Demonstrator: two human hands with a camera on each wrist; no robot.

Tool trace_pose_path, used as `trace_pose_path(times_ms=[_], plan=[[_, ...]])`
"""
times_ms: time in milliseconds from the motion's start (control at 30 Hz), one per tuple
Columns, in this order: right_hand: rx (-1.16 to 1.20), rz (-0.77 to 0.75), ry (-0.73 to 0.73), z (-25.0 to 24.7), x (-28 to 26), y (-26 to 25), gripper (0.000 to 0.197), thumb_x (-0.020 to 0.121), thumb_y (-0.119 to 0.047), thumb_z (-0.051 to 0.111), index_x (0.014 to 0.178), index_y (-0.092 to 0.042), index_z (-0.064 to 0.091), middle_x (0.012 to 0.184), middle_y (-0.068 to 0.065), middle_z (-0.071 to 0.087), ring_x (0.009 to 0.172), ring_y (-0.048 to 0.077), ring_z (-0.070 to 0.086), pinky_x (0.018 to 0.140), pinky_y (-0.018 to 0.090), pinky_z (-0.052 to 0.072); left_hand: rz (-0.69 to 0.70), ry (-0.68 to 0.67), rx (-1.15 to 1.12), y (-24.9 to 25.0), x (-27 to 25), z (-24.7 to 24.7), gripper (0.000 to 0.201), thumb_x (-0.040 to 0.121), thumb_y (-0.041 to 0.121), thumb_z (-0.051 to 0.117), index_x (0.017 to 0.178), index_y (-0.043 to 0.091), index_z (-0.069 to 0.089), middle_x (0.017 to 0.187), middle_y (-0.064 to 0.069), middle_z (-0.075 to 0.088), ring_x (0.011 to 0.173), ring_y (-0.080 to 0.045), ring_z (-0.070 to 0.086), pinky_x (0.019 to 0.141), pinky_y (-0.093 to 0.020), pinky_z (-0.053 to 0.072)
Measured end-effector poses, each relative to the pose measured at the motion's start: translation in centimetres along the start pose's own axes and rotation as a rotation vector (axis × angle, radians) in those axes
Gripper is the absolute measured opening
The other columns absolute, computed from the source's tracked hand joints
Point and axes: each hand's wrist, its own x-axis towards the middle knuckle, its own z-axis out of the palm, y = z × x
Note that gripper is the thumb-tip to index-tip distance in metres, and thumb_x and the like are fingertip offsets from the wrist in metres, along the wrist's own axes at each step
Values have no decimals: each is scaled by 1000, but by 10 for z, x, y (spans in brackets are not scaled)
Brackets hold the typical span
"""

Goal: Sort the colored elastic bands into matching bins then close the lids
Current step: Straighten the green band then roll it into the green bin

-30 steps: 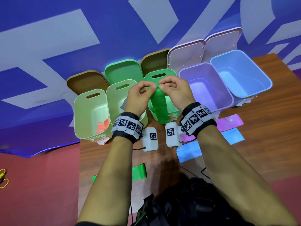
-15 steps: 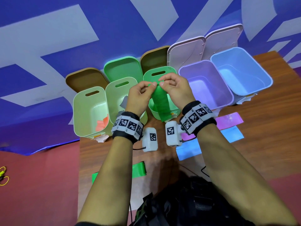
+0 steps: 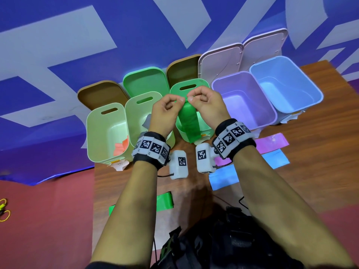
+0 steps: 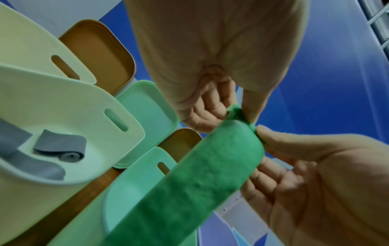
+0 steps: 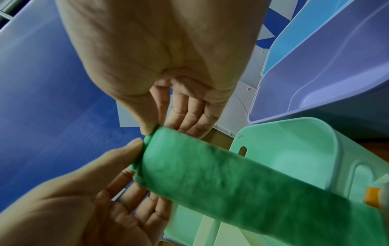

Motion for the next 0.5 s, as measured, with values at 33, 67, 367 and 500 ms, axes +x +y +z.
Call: trace_pose_path(times_ms=[33, 67, 367, 500], plan=[[4, 7, 2, 0, 0, 1, 5, 93, -12, 63, 96, -14, 67, 77, -5, 64, 73, 5, 59, 76, 24, 50, 8, 0, -2, 0, 0, -1, 10, 92, 9, 65, 85, 15, 68, 75, -2, 66, 70, -10, 57, 69, -21, 48], [10, 15, 5, 1, 0, 1, 5, 93, -16, 64, 96, -15, 67, 77, -5, 65, 75, 7, 60, 79, 28, 51, 13, -1, -8, 0, 0, -1, 8, 91, 9, 66, 86, 15, 68, 77, -6, 66, 71, -13, 57, 70, -23, 48], [13, -28, -4, -3, 0, 2, 7, 93, -12, 65, 91, -19, 67, 78, -6, 64, 76, 5, 59, 79, 23, 49, -12, -8, -16, -1, -2, 2, 11, 91, 16, 64, 82, 20, 70, 65, 7, 63, 70, -15, 53, 67, -29, 44], [24, -21, -16, -5, -2, 4, 3, 93, -17, 66, 93, -19, 68, 73, -10, 63, 73, 5, 59, 75, 23, 49, 3, 9, -5, -1, -1, 3, 14, 94, 8, 62, 85, 16, 69, 59, 12, 61, 59, -5, 50, 61, -17, 42]])
